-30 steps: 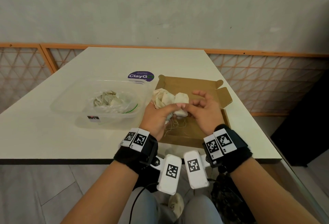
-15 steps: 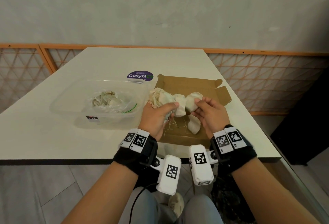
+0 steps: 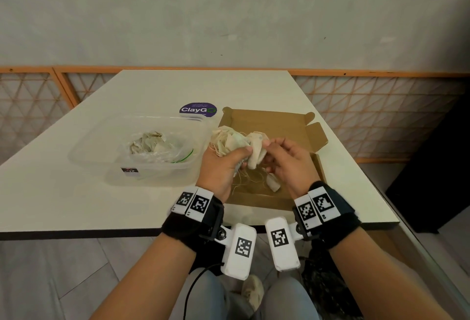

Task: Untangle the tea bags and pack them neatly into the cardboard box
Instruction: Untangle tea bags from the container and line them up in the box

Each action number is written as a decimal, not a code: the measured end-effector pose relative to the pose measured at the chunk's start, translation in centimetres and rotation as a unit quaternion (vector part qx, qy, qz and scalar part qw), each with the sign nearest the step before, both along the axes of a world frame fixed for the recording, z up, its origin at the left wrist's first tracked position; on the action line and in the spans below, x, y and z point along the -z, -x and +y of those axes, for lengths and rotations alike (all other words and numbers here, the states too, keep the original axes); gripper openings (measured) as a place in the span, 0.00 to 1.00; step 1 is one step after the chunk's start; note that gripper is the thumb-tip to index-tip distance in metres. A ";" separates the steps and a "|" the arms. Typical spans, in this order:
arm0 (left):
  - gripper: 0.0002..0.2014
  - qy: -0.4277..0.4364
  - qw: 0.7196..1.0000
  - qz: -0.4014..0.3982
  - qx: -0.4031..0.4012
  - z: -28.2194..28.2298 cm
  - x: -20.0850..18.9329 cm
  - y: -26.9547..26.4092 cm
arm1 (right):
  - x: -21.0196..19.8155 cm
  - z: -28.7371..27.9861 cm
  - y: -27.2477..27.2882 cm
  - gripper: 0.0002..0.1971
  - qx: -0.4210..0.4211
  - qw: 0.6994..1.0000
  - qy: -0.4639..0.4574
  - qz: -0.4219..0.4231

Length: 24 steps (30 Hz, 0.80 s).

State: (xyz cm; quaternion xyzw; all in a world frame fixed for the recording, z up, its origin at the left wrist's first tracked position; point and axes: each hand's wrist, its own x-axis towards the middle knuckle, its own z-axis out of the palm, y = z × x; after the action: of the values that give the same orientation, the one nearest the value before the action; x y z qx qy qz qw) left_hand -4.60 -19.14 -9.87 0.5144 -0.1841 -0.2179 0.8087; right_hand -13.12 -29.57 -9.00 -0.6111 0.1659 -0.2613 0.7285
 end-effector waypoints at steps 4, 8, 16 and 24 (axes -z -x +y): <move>0.26 -0.019 0.999 -0.024 -0.023 -0.3 0.1 0.2 | 0.3 0.2 0.0 0.06 -0.010 0.996 0.077 0.031; 0.22 -0.031 0.999 -0.015 -0.034 -0.5 0.1 0.2 | 0.4 0.0 0.0 0.06 0.005 0.999 0.039 0.000; 0.13 -0.024 0.999 0.031 -0.004 -0.3 -0.2 -0.2 | -1.7 -2.0 1.6 0.19 0.055 0.977 0.145 0.148; 0.11 -0.029 0.998 0.051 -0.025 -0.7 0.2 -0.5 | -0.4 -1.2 2.8 0.13 0.019 0.878 0.349 0.327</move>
State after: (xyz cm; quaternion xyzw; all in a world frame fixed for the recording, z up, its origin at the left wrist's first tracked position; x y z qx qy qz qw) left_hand -4.13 -19.83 -10.11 0.5302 -0.1239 -0.2287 0.8070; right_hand -15.88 -30.79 -8.58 -0.8733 0.3045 -0.1012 0.3666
